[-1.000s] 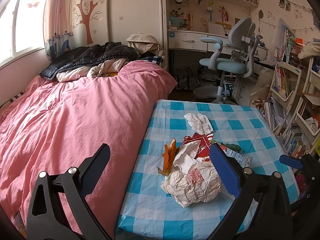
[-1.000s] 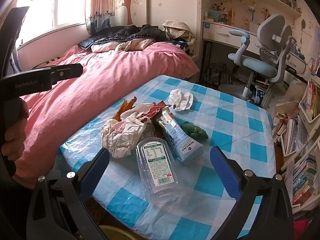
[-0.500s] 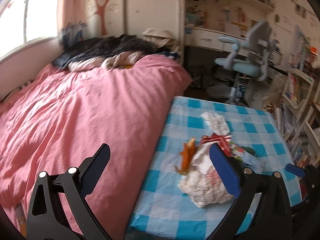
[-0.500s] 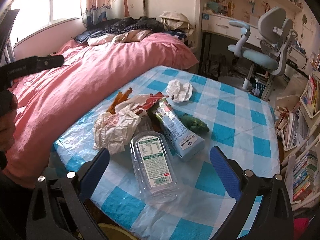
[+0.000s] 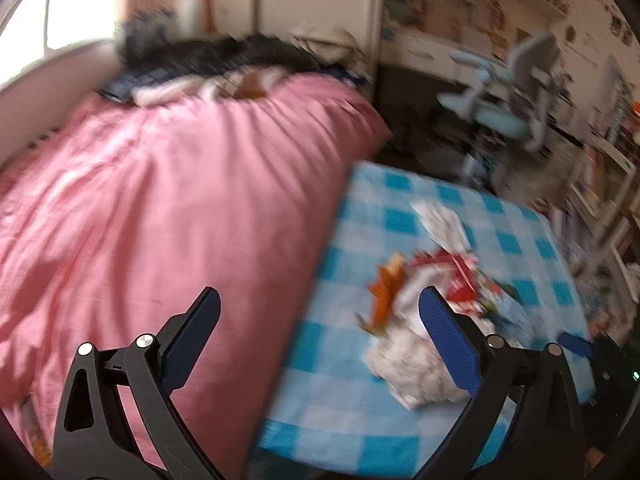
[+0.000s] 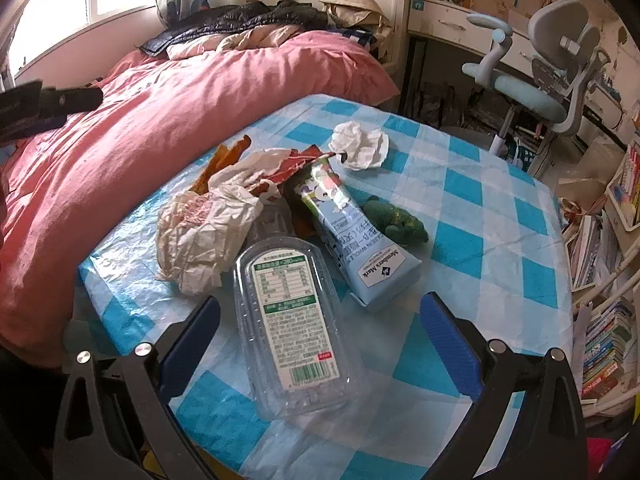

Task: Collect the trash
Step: 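Close the right gripper on the clear plastic bottle, then drop the bottle into the yellow bin while the left gripper drops a tissue in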

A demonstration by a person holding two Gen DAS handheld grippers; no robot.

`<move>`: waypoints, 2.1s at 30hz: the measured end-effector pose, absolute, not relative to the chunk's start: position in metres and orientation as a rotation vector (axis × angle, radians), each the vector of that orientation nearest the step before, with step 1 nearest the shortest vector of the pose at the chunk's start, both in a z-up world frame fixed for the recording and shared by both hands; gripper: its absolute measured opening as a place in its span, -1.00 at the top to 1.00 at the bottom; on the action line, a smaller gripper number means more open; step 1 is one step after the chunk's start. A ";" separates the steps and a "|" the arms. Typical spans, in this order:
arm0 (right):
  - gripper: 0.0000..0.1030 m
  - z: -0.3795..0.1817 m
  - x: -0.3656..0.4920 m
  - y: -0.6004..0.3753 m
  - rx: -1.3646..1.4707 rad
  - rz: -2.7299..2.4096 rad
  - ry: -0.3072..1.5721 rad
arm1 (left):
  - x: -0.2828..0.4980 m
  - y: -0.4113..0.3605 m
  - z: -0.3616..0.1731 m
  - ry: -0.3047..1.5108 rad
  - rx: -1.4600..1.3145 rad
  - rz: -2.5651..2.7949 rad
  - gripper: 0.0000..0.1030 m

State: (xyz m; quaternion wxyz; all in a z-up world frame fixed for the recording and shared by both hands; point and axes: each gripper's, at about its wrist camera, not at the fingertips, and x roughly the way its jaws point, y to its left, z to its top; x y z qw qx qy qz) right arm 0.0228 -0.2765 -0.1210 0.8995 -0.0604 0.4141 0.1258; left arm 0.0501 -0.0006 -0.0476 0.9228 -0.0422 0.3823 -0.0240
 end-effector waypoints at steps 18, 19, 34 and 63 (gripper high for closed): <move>-0.06 -0.133 0.030 -0.279 -0.061 0.360 0.968 | 0.067 -0.079 -0.108 1.032 0.016 -0.286 0.53; -0.05 -0.131 0.029 -0.283 -0.030 0.363 0.969 | 0.063 -0.075 -0.098 1.005 -0.005 -0.298 0.54; -0.05 -0.094 -0.020 -0.319 0.256 0.507 0.913 | 0.027 -0.021 -0.026 0.737 -0.196 -0.302 0.55; -0.38 -0.188 -0.149 -0.212 -0.058 0.585 1.240 | -0.046 -0.045 -0.036 0.708 -0.080 -0.455 0.54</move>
